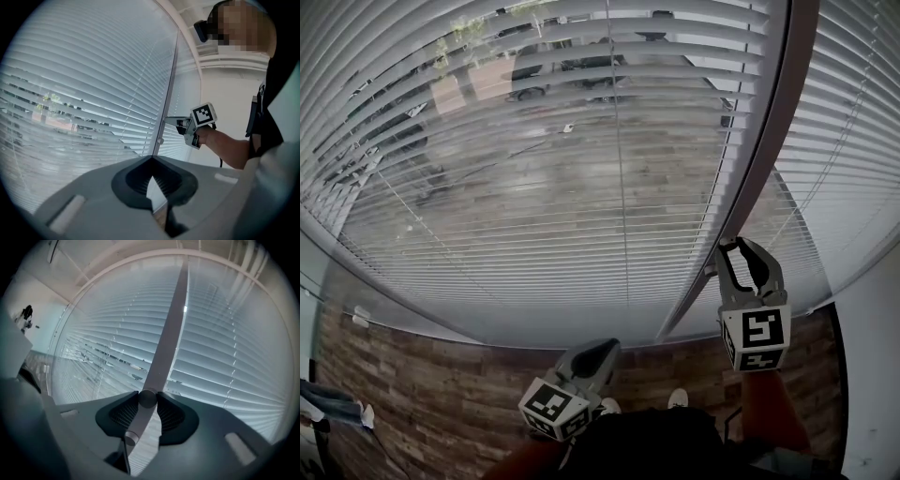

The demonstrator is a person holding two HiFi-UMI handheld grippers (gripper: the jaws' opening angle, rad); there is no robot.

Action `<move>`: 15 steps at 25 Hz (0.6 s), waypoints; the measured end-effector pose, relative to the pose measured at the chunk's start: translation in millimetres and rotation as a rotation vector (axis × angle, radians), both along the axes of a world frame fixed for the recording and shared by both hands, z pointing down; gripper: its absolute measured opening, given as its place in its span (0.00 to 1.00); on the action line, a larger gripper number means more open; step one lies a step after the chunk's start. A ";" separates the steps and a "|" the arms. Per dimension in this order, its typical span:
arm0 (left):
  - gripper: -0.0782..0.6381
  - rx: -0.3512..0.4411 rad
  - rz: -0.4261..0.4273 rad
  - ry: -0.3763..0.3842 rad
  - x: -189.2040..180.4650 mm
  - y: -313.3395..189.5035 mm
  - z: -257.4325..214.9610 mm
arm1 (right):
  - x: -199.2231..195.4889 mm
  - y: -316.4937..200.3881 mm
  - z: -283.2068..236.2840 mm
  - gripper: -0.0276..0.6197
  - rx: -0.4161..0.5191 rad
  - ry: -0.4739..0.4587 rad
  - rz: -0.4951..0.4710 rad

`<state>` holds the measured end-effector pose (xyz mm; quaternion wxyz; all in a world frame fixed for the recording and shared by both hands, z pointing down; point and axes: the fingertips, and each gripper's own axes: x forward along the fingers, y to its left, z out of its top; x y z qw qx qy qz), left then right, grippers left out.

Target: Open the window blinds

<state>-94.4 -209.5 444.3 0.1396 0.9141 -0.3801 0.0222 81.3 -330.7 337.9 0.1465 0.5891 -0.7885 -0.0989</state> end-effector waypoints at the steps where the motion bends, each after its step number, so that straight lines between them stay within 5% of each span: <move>1: 0.11 -0.002 0.000 0.001 0.1 0.2 0.7 | -1.0 0.0 -0.7 0.27 0.006 0.026 0.003; 5: 0.11 -0.002 -0.004 0.002 -1.4 0.0 0.7 | -3.3 0.6 -1.6 0.27 0.022 0.144 0.024; 7: 0.11 -0.006 -0.007 0.001 -2.2 0.0 0.0 | -5.1 0.6 -4.3 0.28 0.037 0.131 0.026; 11: 0.11 -0.006 -0.007 0.004 -0.8 0.3 2.0 | 0.3 5.0 -7.0 0.34 0.029 -0.074 0.011; 15: 0.11 -0.005 -0.014 0.002 -2.1 1.3 -1.0 | 9.8 7.5 -1.5 0.35 -0.073 -0.495 -0.018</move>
